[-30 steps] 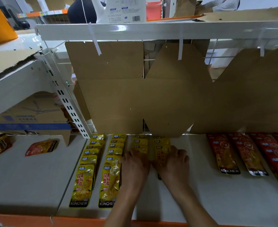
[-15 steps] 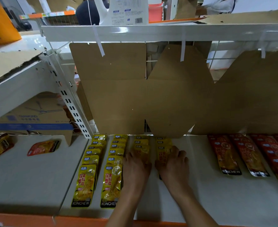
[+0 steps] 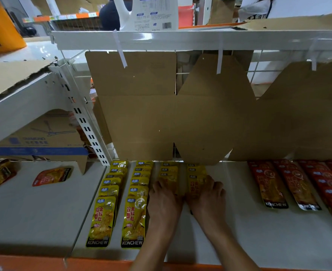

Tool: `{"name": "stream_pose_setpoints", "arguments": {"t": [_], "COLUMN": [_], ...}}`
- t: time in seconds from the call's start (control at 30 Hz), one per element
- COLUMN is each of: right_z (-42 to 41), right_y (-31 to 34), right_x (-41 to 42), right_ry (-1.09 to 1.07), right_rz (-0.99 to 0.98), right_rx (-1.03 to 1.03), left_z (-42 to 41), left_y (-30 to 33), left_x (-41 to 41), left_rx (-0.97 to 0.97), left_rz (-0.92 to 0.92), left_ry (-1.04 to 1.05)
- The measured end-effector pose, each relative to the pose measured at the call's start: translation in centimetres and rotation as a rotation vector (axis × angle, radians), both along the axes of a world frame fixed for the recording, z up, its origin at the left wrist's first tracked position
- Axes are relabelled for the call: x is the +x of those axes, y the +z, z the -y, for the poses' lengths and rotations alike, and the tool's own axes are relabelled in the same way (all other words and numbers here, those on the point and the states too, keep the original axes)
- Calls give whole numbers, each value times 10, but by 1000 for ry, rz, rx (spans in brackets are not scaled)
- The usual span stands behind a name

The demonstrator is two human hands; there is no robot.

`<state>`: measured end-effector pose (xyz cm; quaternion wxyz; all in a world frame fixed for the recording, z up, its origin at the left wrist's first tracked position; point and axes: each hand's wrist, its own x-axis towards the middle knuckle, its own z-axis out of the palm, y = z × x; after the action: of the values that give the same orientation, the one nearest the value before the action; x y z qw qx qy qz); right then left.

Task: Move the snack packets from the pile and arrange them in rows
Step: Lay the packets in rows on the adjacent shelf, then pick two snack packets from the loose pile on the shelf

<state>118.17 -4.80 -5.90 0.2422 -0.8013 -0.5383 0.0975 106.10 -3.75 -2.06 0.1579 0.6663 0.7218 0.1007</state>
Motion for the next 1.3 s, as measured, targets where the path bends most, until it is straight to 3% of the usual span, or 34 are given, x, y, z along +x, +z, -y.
{"name": "stream_pose_setpoints", "arguments": {"t": [0.2, 0.5, 0.6, 0.73, 0.87, 1.07, 1.3], "right_z": [5, 19, 23, 30, 38, 44, 73], "right_y": [10, 46, 53, 57, 76, 87, 83], "right_x": [0, 3, 7, 7, -6, -52, -122], "right_ry": [-31, -16, 104, 246, 431, 701, 943], "right_rz": [-88, -54, 27, 112, 215, 197, 229], "right_rx": [5, 46, 101, 20, -90, -182, -179], "left_z": [3, 13, 21, 35, 51, 94, 157], "left_y": [1, 12, 18, 19, 26, 32, 37], "left_x": [-2, -8, -16, -30, -50, -97, -168], "left_rx": [27, 100, 164, 264, 181, 42, 9], "left_rz": [21, 63, 4, -70, -134, -126, -73], "left_ry": [-6, -83, -112, -74, 52, 259, 471]}}
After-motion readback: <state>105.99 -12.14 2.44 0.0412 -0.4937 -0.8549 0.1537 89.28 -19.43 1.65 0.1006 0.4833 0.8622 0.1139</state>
